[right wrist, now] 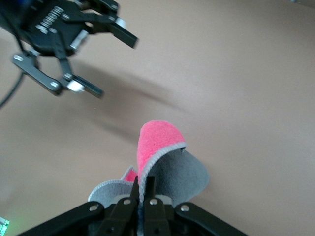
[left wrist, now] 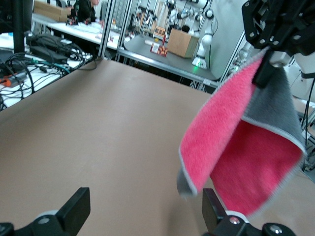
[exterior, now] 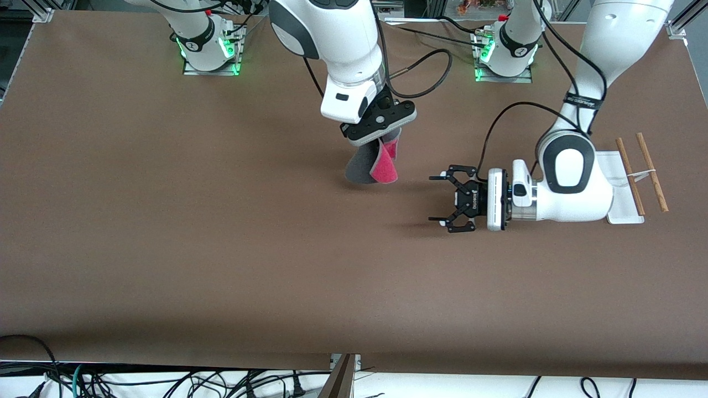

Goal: Pass towel and hang on rack
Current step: 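Close the left gripper on the hanging towel below the right gripper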

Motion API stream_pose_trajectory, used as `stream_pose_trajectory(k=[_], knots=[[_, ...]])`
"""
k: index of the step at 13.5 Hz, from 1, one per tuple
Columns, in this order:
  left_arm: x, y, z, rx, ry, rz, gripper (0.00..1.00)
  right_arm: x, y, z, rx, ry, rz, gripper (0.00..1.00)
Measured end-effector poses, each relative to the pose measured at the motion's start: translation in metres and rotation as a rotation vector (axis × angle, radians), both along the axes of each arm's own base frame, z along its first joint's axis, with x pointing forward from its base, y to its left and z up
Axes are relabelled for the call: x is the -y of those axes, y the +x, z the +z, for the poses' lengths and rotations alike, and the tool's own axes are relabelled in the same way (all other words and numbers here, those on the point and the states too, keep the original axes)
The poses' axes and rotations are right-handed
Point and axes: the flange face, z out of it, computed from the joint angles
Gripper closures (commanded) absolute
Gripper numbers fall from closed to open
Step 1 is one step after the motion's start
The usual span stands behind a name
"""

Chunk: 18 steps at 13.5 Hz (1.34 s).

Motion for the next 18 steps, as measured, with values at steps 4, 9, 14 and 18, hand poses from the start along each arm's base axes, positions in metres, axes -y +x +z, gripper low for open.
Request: stream_pose_trajectory(k=[4, 9, 14, 18], knots=[[0.034, -0.031, -0.03, 0.024, -0.129, 0.0, 0.0, -0.013, -0.002, -0.017, -0.003, 0.013, -0.019, 1.0], [0.035, -0.068, -0.064, 0.033, -0.195, -0.044, 0.03, -0.013, -0.001, -0.019, -0.003, 0.014, -0.02, 1.0], [0.031, -0.069, -0.066, 0.047, -0.227, -0.011, 0.07, -0.013, -0.001, -0.019, -0.002, 0.015, -0.022, 1.0], [0.043, -0.072, -0.068, 0.051, -0.246, -0.009, 1.0, -0.012, 0.0, -0.019, -0.001, 0.015, -0.023, 1.0]])
